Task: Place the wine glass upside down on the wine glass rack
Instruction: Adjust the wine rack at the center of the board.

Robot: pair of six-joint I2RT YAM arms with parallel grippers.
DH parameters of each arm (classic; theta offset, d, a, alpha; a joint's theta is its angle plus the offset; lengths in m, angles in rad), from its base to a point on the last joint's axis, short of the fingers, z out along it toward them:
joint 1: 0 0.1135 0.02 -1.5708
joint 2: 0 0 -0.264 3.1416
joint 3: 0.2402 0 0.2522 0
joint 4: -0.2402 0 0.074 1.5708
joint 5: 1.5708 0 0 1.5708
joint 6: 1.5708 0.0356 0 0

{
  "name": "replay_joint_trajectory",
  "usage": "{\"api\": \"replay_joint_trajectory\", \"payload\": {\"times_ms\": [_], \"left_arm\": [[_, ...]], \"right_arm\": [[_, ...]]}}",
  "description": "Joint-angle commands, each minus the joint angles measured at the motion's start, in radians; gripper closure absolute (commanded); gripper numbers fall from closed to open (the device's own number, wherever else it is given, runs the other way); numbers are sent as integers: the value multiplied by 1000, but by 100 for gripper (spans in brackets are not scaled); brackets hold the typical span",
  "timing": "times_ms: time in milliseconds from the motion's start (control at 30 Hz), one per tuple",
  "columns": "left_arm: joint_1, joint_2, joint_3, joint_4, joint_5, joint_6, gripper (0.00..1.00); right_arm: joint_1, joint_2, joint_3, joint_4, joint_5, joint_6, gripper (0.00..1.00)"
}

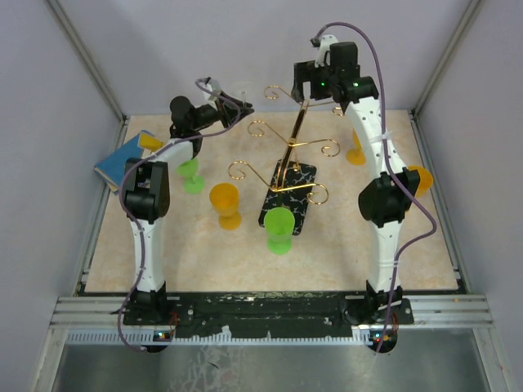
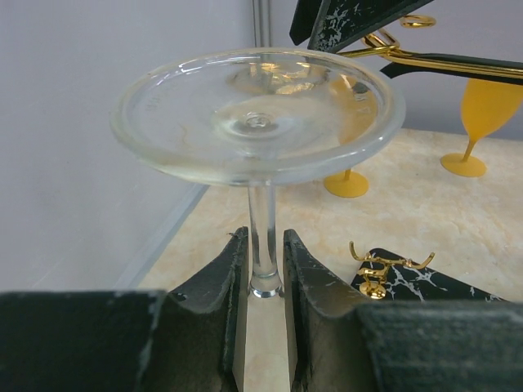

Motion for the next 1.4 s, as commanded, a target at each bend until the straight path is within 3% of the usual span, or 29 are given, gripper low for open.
{"api": "replay_joint_trajectory", "payload": {"times_ms": [0, 333, 667, 967, 1367], "left_arm": [[20, -93, -35, 23, 13, 31, 100], [13, -124, -60, 29, 79, -5, 100], [-35, -129, -77, -43, 132, 32, 100], [-73, -33, 56, -34, 109, 14, 100], [-94, 56, 167, -133, 82, 61, 100]], "right_arm": [[48, 12, 35, 8, -100, -16, 1], [60, 16, 37, 24, -153, -27, 1], [60, -33, 8, 95, 91, -12, 1], [59, -236, -315, 475, 226, -16, 1], [60, -197, -255, 457, 284, -57, 1]]}}
